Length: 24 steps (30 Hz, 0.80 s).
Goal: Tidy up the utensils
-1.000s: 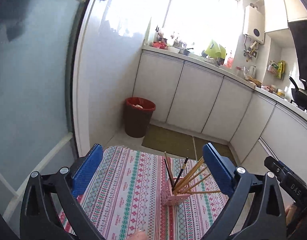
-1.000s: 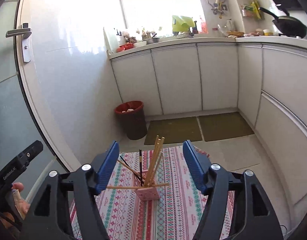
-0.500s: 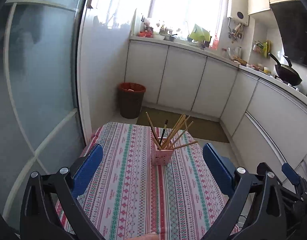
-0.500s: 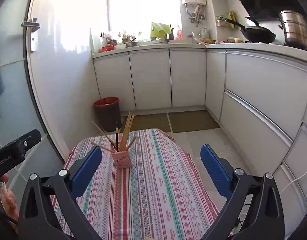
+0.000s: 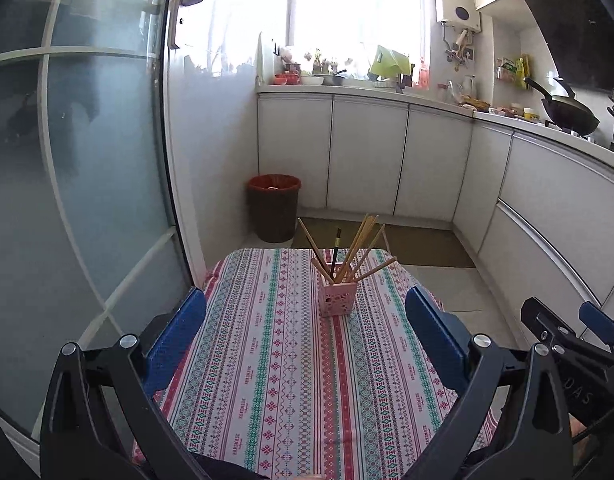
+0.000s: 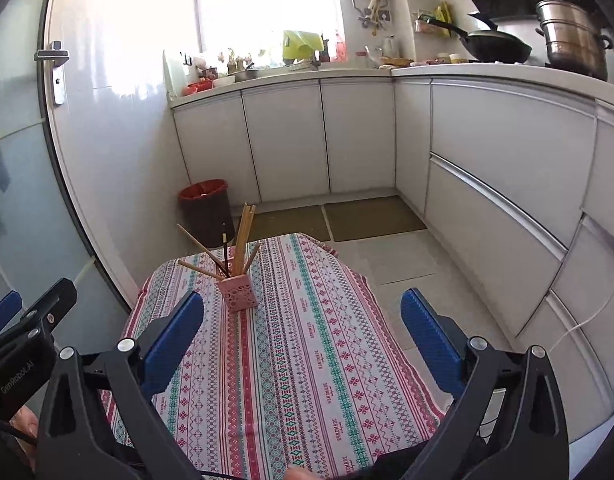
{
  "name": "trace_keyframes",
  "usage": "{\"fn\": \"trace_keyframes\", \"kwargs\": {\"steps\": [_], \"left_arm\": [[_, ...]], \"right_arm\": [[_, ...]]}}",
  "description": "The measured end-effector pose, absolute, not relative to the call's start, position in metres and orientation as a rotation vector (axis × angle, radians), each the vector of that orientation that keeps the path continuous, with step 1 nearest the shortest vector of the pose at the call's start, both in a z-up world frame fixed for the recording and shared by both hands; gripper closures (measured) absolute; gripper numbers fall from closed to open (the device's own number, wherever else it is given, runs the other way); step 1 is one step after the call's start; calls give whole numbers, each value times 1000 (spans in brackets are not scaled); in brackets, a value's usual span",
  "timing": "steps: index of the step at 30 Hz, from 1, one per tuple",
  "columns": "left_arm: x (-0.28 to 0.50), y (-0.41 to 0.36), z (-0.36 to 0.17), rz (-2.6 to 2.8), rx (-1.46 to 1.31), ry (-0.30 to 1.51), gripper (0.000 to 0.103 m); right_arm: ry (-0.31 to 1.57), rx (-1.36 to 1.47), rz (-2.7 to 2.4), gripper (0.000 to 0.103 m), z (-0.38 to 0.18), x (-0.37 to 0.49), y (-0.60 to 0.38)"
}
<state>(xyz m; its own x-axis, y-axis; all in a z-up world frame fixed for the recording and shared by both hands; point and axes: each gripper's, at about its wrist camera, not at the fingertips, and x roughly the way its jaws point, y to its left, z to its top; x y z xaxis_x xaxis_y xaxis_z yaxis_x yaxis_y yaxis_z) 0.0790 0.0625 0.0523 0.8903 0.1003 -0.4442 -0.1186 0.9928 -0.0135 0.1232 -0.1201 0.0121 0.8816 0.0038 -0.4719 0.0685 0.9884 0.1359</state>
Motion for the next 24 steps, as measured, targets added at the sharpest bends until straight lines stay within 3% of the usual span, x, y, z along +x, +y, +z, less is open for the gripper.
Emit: {"fn": "trace_keyframes", "kwargs": {"steps": [24], "left_arm": [[93,69,46,110,-49,492,7]], "right_arm": [[532,162,-18,7,4,134,-118]]}}
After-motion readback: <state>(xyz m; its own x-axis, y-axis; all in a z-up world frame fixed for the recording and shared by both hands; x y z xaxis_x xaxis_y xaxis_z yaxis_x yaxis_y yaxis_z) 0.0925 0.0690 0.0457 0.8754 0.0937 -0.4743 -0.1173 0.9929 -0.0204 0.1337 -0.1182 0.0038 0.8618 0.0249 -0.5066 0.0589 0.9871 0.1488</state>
